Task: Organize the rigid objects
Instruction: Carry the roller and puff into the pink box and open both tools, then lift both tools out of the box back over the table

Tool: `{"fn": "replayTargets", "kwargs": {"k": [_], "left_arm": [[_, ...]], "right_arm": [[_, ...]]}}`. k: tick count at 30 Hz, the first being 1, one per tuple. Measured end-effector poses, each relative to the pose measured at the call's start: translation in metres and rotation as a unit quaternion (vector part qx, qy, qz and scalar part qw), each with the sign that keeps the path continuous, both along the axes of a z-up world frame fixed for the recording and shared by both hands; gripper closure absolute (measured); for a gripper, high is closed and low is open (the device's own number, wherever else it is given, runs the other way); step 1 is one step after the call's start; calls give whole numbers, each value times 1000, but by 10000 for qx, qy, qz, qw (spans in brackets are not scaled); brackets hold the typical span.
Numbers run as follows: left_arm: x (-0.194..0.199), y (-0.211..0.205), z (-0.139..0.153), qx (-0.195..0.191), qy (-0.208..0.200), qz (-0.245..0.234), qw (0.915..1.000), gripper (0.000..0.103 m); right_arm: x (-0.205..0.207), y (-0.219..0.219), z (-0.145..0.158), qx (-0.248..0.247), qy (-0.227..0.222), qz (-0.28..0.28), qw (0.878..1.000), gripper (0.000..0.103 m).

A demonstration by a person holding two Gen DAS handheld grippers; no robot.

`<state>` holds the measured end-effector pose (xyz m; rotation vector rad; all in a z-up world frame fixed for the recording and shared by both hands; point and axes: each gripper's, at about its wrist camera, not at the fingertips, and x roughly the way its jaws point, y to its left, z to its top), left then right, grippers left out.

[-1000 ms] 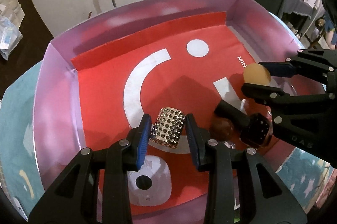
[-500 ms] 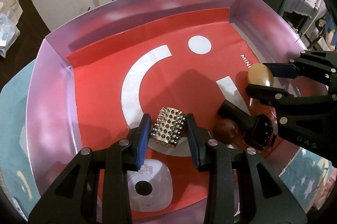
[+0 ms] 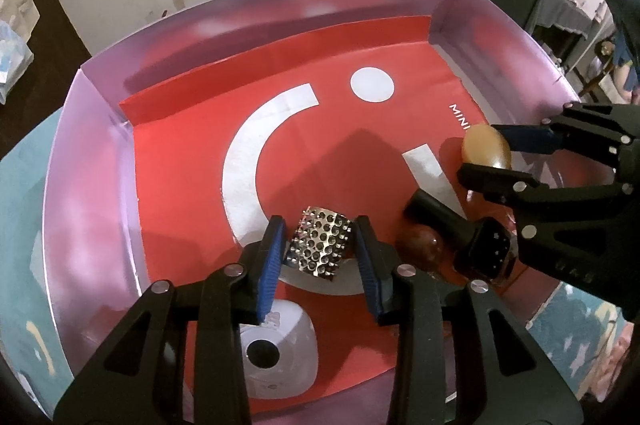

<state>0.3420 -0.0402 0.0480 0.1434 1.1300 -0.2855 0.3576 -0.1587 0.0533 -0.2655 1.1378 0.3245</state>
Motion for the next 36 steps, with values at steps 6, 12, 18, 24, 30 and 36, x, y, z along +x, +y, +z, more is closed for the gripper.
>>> {"fn": "replayTargets", "kwargs": {"k": [6, 12, 18, 24, 30, 36], "left_arm": [[-1, 2, 5, -73, -115, 30, 9999, 43], [-6, 3, 10, -101, -167, 60, 9998, 43], [-15, 7, 22, -219, -310, 150, 9992, 38], [-32, 15, 42, -393, -523, 295, 9974, 33], [-65, 25, 65, -642, -846, 505, 9931, 24], [-106, 36, 88, -705, -1247, 656, 9875, 23]], "right_arm": [[-1, 2, 0, 5, 18, 18, 10000, 63], [-4, 2, 5, 45, -26, 0, 10000, 61], [-9, 1, 17, 106, -131, 23, 9999, 56], [-23, -1, 38, 234, -358, 28, 9991, 47], [-53, -13, 74, 603, -725, -33, 9955, 37], [-101, -21, 114, 800, -1270, -51, 9887, 23]]}}
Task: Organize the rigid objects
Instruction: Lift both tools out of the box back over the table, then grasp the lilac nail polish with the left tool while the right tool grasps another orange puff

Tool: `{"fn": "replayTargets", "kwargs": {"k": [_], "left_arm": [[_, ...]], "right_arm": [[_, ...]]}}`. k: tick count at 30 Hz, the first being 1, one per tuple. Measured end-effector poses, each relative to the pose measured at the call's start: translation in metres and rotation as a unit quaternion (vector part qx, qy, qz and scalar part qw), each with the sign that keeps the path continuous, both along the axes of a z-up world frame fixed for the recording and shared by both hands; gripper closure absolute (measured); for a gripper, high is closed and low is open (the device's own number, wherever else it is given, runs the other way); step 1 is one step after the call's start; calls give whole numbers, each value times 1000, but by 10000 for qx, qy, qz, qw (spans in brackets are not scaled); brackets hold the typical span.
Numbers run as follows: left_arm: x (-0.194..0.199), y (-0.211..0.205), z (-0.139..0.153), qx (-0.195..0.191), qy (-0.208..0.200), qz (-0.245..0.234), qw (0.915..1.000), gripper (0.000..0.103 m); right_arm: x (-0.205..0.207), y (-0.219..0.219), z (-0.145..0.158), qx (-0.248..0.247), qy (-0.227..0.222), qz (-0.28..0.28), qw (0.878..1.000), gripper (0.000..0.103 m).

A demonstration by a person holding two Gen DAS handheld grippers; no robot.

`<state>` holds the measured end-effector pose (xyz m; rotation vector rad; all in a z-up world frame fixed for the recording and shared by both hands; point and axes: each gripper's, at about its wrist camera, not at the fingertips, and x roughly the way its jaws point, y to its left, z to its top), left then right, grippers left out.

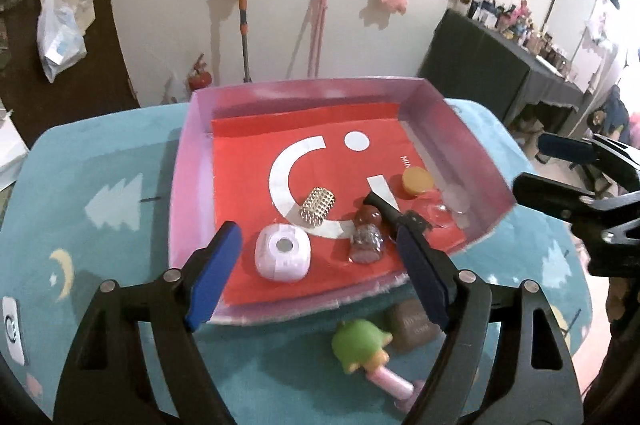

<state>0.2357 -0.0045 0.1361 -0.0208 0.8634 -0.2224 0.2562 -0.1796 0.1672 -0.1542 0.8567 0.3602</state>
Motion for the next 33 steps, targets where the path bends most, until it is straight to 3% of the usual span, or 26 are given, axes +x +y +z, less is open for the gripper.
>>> {"fn": "replayTargets", "kwargs": {"k": [5, 9, 14, 18, 24, 33], "left_arm": [[-43, 1, 14, 76, -449, 101, 9989, 16], [-83, 6, 18, -89, -844, 219, 9962, 12], [-127, 11, 10, -213, -1213, 332, 9918, 6], [-146, 9, -8, -324, -1187, 324, 9919, 6], [-160, 2, -38, -180, -1117, 482, 9924, 6], [-149, 3, -75, -195, -733, 698, 9947, 6]], "right_arm": [[-56, -3, 27, 13, -553, -50, 9985, 9], [-98, -6, 36, 140, -891, -74, 9959, 2], [-150, -13, 29, 405, -1233, -176, 9914, 0], [-174, -19, 11, 662, -1189, -217, 9905, 0], [-183, -21, -34, 886, -999, -410, 9902, 0], [-173, -24, -97, 1046, -649, -694, 9900, 0]]}}
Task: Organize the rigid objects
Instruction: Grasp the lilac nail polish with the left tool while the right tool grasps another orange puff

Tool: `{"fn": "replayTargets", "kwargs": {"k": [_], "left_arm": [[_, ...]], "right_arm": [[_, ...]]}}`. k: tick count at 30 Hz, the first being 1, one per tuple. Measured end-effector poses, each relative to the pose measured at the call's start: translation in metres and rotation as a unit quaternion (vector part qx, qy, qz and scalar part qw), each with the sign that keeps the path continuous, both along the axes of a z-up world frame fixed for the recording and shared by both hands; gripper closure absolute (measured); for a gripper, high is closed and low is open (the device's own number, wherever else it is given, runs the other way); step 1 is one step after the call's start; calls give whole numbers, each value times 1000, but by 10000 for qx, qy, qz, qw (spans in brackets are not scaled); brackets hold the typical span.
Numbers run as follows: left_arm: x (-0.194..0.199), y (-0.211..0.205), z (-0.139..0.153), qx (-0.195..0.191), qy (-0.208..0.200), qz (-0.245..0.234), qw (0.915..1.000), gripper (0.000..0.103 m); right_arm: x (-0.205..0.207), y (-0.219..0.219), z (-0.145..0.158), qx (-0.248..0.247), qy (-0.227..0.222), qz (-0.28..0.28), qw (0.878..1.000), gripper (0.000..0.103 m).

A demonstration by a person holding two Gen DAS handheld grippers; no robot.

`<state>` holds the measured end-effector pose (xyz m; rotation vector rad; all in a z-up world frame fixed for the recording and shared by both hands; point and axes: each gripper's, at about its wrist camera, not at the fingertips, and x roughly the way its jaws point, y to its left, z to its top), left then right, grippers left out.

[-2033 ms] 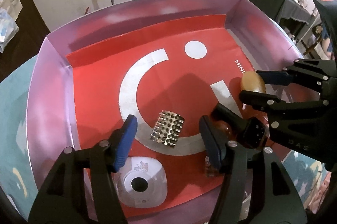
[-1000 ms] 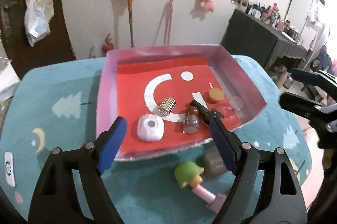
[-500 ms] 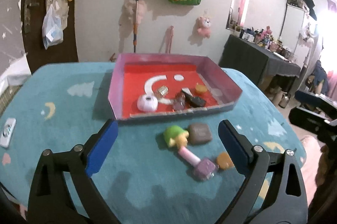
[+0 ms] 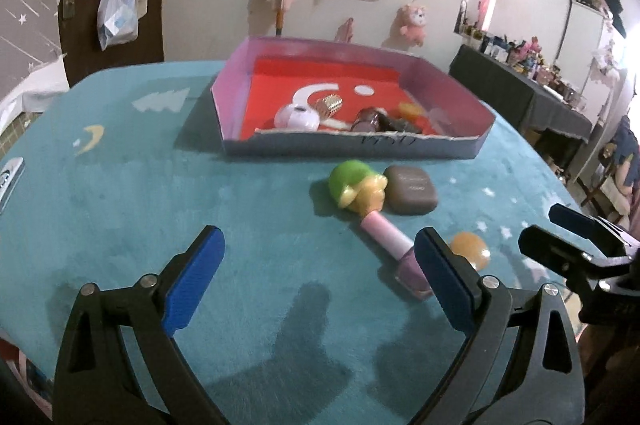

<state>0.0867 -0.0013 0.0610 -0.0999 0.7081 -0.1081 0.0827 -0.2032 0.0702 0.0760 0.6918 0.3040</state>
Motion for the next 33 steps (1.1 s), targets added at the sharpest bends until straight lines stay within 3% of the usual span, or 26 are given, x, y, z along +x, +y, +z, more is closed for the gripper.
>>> {"fn": "replayTargets", "kwargs": {"k": [12, 21, 33], "left_arm": [[13, 0, -27, 98, 427, 14, 9990, 6], [15, 3, -28, 148, 576, 15, 9982, 6], [19, 19, -23, 273, 679, 48, 9973, 6]], "right_arm": [[11, 9, -31, -177, 374, 83, 9991, 0], [14, 16, -37, -294, 514, 202, 9980, 0], [20, 39, -44, -936, 759, 358, 9921, 0]]}}
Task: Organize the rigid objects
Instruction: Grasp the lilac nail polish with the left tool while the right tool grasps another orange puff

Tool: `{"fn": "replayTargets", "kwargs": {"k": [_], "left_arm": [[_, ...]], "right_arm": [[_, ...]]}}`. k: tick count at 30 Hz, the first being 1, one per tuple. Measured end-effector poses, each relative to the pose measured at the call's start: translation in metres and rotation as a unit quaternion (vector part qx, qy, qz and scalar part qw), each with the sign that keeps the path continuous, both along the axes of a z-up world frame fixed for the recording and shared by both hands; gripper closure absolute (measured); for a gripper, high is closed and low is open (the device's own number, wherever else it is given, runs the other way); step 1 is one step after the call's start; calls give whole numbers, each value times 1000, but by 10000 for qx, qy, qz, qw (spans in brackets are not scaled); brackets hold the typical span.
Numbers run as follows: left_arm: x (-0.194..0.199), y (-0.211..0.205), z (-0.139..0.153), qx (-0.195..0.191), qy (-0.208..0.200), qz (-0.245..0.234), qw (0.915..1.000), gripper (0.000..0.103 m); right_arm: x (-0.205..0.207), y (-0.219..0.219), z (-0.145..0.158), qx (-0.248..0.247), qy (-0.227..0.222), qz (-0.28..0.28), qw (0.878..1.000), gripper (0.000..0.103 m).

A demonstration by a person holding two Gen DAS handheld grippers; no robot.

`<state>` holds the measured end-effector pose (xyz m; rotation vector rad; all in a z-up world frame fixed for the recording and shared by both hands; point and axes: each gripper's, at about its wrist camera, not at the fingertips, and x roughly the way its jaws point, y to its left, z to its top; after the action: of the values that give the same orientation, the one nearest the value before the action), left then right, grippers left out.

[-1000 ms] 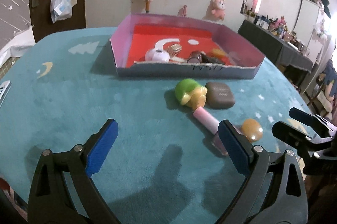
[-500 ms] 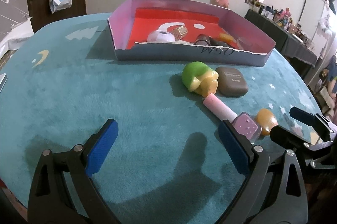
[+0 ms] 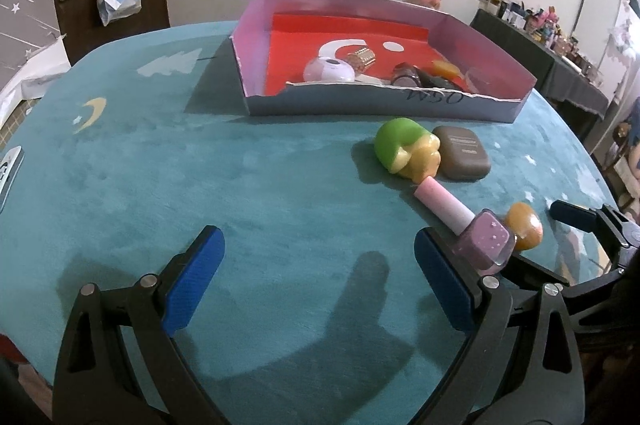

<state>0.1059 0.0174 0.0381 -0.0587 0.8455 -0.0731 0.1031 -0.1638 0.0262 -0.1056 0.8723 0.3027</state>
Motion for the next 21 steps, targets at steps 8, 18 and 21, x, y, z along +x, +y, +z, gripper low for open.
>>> {"fn": "replayTargets", "kwargs": {"k": [8, 18, 21], "left_arm": [[4, 6, -1, -59, 82, -32, 9999, 6], [6, 12, 0, -112, 86, -31, 9999, 6], [6, 12, 0, -119, 108, -52, 9999, 6]], "right_arm": [[15, -3, 0, -88, 166, -99, 9998, 0], [26, -3, 8, -264, 125, -168, 9994, 0], [32, -3, 8, -266, 132, -170, 9994, 0]]}}
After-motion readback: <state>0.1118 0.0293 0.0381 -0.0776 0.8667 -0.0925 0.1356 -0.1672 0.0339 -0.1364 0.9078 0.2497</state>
